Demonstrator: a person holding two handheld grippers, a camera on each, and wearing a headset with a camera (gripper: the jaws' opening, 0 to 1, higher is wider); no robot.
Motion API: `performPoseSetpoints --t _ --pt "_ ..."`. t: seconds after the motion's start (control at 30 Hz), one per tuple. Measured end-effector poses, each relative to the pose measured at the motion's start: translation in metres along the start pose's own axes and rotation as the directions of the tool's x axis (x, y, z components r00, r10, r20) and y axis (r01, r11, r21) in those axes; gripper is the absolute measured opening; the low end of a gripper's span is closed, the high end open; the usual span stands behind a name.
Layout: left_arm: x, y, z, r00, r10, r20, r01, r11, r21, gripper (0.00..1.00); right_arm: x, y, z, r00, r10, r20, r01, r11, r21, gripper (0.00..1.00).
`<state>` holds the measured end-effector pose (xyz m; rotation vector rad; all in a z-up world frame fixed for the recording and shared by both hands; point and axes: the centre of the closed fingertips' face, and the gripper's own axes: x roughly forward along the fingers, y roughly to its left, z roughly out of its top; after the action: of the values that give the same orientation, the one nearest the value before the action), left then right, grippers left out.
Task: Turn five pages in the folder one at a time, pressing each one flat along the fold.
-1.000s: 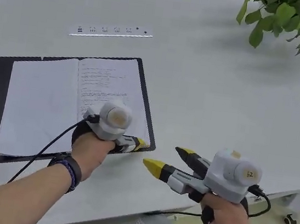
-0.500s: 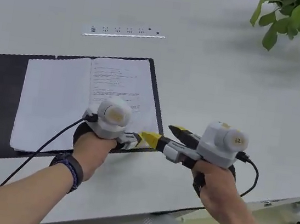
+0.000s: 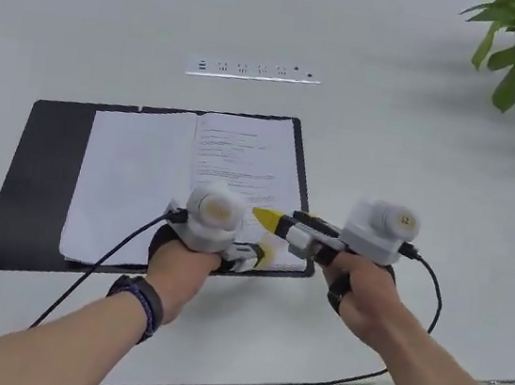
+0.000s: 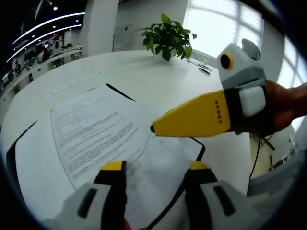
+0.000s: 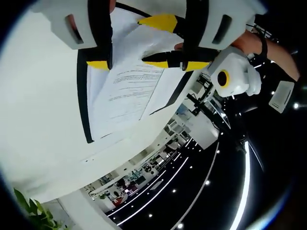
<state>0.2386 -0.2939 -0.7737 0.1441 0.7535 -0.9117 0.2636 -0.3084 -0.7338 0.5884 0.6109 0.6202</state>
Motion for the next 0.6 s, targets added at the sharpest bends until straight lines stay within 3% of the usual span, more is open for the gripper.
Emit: performPoseSetpoints --t 0.07,0.2,0.3,0.5,0.6 --pt "-0.004 -0.001 -0.003 1.0 -0.002 -0.007 0.002 1.0 -0.006 0.52 -0.002 0.002 -0.001 1.0 0.001 0.002 -0.001 1.0 -0.002 0.53" --pt "-0.015 -0.004 -0.008 0.9998 -0.003 -0.019 0.003 1.0 -0.004 0.61 -0.008 0.004 0.004 0.998 0.009 0.063 -0.011 0.999 0.039 0.35" --pt "-0.025 -0.006 -0.011 0.9999 0.001 -0.013 -0.001 1.0 0.001 0.63 -0.011 0.004 0.002 0.9971 0.01 0.076 -0.014 0.999 0.051 0.24" --pt "-0.047 0.007 -0.012 0.9991 0.038 0.019 -0.038 0.998 -0.044 0.65 -0.015 0.006 0.0 0.9975 0.001 0.07 -0.005 0.998 0.058 0.04" --pt "-0.061 0.011 -0.01 0.9971 0.061 0.045 -0.058 0.996 -0.061 0.65 -0.017 0.009 0.004 0.9961 0.005 0.088 -0.011 0.997 0.077 0.01"
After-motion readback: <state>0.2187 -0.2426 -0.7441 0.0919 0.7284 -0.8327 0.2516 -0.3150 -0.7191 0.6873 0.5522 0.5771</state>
